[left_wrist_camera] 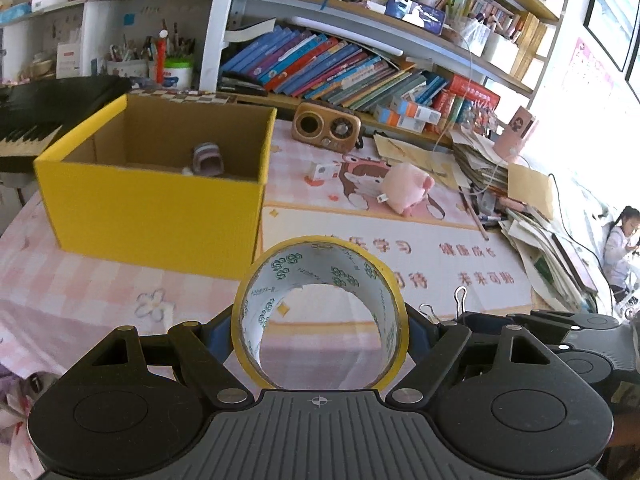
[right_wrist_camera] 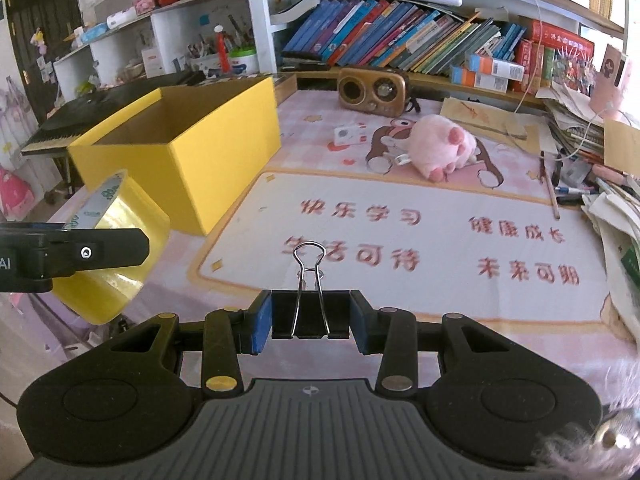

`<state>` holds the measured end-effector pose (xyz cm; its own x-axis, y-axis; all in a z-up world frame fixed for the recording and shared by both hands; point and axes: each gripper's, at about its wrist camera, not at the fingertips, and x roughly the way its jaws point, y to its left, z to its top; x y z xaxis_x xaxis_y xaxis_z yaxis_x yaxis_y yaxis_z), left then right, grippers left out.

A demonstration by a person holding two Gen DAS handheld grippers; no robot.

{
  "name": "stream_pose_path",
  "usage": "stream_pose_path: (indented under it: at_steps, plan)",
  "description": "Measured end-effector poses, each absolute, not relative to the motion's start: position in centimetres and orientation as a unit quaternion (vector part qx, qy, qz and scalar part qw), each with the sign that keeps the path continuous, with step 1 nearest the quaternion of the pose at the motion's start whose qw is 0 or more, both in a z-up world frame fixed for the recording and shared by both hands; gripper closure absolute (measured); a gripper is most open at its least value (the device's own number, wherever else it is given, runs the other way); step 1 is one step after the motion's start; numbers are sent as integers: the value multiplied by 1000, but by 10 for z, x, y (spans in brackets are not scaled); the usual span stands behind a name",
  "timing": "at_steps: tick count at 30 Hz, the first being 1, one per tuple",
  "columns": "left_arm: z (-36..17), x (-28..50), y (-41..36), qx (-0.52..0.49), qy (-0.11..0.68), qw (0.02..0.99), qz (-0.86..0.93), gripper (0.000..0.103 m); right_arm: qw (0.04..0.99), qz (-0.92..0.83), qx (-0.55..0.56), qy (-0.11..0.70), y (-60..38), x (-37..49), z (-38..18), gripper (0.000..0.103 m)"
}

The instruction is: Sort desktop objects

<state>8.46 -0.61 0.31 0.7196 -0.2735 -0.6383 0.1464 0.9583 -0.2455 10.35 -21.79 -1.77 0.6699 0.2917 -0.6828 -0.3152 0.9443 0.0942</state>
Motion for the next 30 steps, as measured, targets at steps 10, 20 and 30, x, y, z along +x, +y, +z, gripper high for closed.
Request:
stream_pose_path:
  at_steps: [10, 20, 30]
  plan:
    - [-4, 48, 34, -97, 362, 921, -108, 21, 910, 172, -22, 377, -176, 64, -21, 66]
    - [-2, 27, 70, -113, 355, 925, -81, 21, 904, 197, -34, 378, -140, 49, -21, 66]
    - [2, 14, 97, -130, 340, 930, -45, 21, 897, 233, -51, 373, -110, 48, -19, 66]
